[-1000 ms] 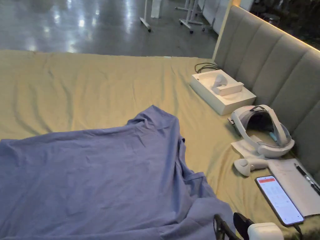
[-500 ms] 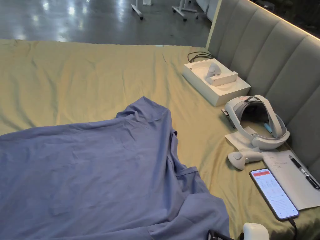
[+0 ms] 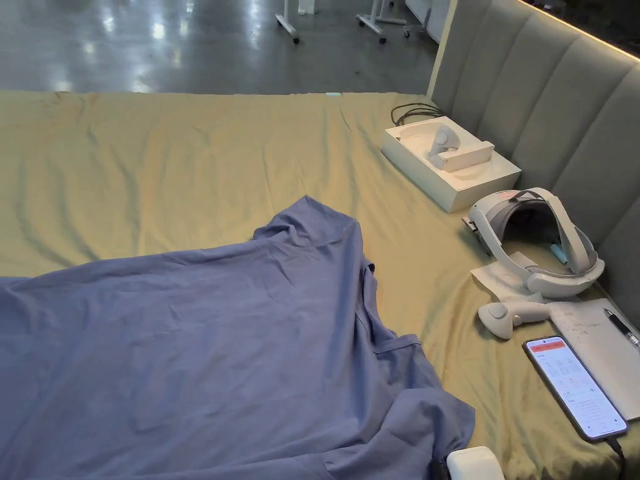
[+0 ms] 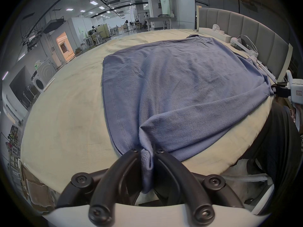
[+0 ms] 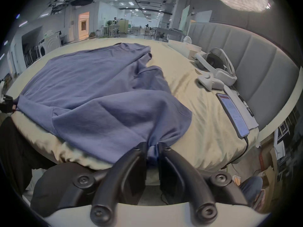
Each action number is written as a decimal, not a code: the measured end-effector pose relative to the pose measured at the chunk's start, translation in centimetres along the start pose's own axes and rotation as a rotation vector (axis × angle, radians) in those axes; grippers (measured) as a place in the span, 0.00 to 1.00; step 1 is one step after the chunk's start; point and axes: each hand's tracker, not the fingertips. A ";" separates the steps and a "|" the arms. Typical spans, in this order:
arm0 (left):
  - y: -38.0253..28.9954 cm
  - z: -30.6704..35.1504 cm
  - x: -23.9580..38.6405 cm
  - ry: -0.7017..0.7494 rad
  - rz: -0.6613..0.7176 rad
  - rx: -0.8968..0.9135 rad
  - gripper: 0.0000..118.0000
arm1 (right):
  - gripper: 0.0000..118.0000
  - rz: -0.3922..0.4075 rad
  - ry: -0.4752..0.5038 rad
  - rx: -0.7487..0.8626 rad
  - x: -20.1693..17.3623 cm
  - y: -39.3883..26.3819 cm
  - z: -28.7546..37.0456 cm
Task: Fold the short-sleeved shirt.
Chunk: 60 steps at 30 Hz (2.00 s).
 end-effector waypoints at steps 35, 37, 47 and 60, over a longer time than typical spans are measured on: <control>8.8 -2.2 -7.8 -0.104 0.180 0.124 0.09 | 0.06 0.072 0.087 0.222 1.3 26.0 -6.1; 10.2 -5.1 -9.1 -0.101 0.231 0.075 0.09 | 0.06 0.087 0.102 0.126 0.1 28.2 -10.3; 10.8 -7.0 -10.8 -0.103 0.304 0.058 0.69 | 0.51 0.038 0.147 -0.022 -0.3 25.5 -17.9; 10.9 20.6 -1.6 0.065 0.099 0.788 0.70 | 0.56 -0.046 0.167 0.665 0.0 19.2 11.9</control>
